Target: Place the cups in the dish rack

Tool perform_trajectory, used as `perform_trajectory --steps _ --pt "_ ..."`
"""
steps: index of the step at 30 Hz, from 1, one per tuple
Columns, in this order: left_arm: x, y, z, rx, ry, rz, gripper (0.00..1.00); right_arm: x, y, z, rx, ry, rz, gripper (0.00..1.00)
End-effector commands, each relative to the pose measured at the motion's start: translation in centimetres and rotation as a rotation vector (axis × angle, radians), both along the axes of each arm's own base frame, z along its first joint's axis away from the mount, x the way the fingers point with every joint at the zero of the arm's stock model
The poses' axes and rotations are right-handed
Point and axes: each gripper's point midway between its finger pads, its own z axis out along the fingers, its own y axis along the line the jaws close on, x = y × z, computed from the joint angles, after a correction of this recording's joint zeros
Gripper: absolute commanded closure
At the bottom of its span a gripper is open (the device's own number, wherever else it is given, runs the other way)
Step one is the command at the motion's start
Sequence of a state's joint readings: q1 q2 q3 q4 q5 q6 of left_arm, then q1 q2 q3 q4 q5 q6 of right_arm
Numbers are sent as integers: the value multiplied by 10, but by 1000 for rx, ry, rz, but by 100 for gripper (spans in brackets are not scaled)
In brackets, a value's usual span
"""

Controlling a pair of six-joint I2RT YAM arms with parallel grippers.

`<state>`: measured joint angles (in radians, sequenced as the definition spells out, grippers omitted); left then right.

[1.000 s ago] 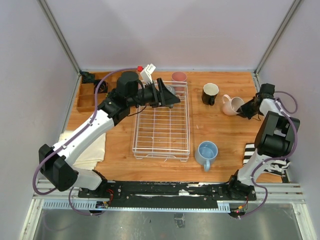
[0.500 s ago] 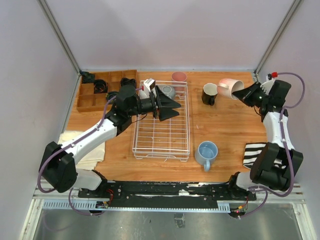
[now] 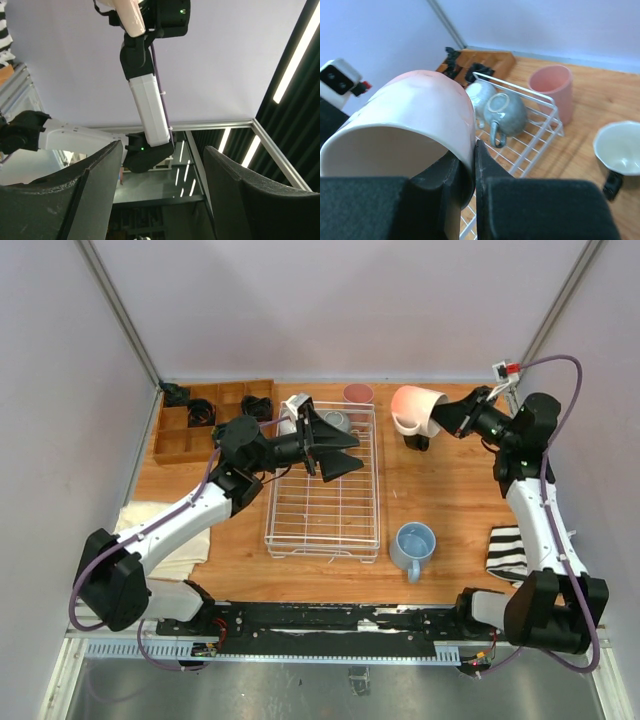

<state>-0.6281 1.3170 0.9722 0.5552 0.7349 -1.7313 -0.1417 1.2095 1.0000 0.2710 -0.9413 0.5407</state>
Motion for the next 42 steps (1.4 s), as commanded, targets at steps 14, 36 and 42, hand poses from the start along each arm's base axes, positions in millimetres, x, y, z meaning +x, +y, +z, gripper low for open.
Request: perform_trajectory --steps 14,36,42 --pt "-11 -4 -1 -51 47 -48 29 -44 107 49 -39 -308 326 99" --pt "5 -9 -5 -1 13 35 34 -58 136 26 -119 -303 286 99" --pt "6 -7 1 -39 0 50 45 -57 139 21 -122 -295 288 99"
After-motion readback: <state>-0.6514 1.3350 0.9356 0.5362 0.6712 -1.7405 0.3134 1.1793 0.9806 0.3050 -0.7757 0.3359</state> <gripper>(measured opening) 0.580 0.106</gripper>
